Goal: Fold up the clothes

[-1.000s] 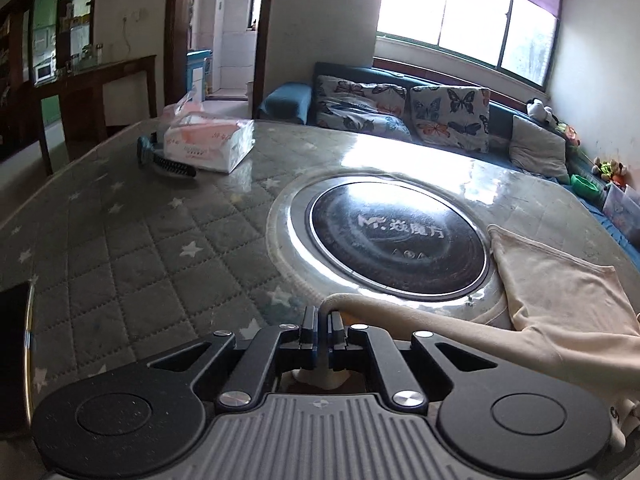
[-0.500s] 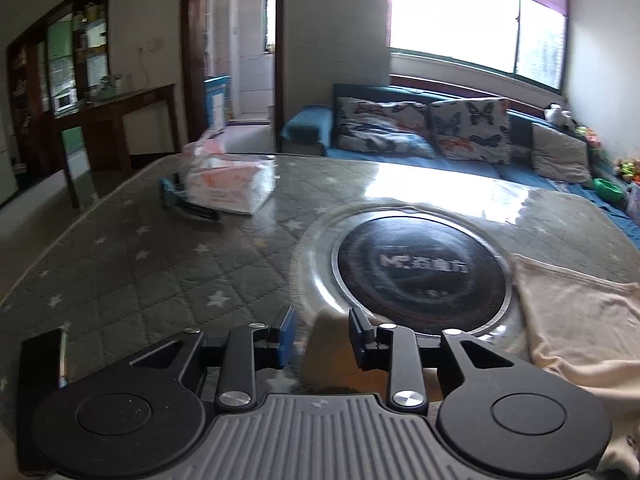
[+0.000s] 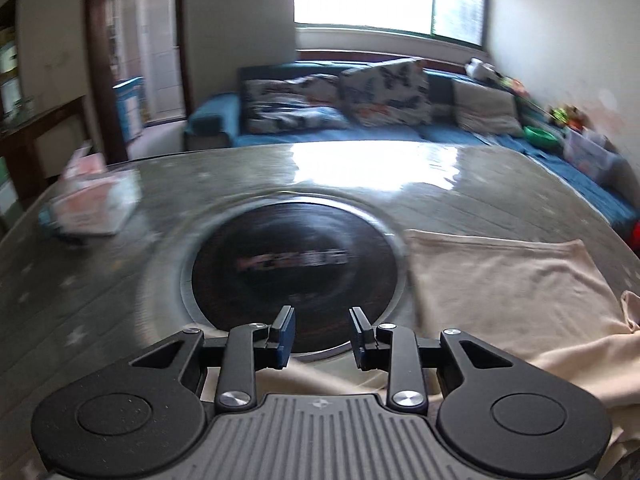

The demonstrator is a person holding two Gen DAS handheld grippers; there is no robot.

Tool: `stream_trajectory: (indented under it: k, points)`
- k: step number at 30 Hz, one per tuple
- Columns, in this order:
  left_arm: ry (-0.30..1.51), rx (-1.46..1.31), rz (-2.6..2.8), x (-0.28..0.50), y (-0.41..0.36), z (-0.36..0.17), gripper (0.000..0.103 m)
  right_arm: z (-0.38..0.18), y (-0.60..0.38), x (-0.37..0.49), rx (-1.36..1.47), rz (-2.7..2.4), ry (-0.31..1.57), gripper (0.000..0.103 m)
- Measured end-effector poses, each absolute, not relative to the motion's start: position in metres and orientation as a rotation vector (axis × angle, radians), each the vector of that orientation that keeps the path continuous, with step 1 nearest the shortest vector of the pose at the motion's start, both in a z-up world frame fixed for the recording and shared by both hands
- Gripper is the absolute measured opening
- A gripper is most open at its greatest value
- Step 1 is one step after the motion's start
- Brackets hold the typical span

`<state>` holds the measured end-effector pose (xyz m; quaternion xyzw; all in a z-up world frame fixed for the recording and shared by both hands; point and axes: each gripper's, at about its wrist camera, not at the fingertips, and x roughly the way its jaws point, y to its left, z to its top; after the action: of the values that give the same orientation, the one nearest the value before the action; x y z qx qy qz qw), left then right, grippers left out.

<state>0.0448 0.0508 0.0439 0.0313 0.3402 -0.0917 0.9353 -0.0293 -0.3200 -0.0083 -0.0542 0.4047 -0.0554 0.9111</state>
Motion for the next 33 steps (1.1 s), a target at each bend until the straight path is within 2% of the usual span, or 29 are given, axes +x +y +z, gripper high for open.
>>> stream_trajectory:
  k: [1,3,5,13,19,22,26,28,32,33]
  points:
    - [0.7,0.071,-0.205,0.049,0.042,0.042,0.032,-0.009,-0.323,-0.027,-0.112,-0.12,0.836,0.018]
    - [0.711,0.085,-0.235,0.06,0.026,0.038,0.032,-0.011,-0.331,-0.022,-0.122,-0.151,0.839,0.009]
    - [0.726,0.099,-0.259,0.068,0.014,0.032,0.032,-0.014,-0.339,-0.018,-0.135,-0.186,0.842,0.005]
    - [0.776,0.134,-0.31,0.105,-0.022,0.014,0.032,-0.005,-0.384,0.002,-0.18,-0.399,0.831,0.008]
    - [0.797,0.133,-0.316,0.127,-0.033,0.005,0.032,0.022,-0.358,0.014,-0.081,-0.165,0.803,0.01]
    - [0.808,0.14,-0.324,0.136,-0.038,0.0,0.032,0.022,-0.337,0.029,-0.057,-0.034,0.814,0.016]
    - [0.811,0.151,-0.35,0.142,-0.043,-0.005,0.021,0.014,-0.318,0.057,-0.063,0.05,0.839,0.02]
    - [0.805,0.158,-0.359,0.144,-0.044,-0.005,0.012,0.008,-0.315,0.068,-0.048,0.061,0.859,0.021]
    - [0.79,0.175,-0.366,0.149,-0.044,-0.006,0.004,-0.001,-0.313,0.085,-0.009,0.08,0.902,0.02]
    - [0.788,0.173,-0.362,0.151,-0.043,-0.006,0.003,-0.004,-0.311,0.088,-0.008,0.084,0.908,0.016]
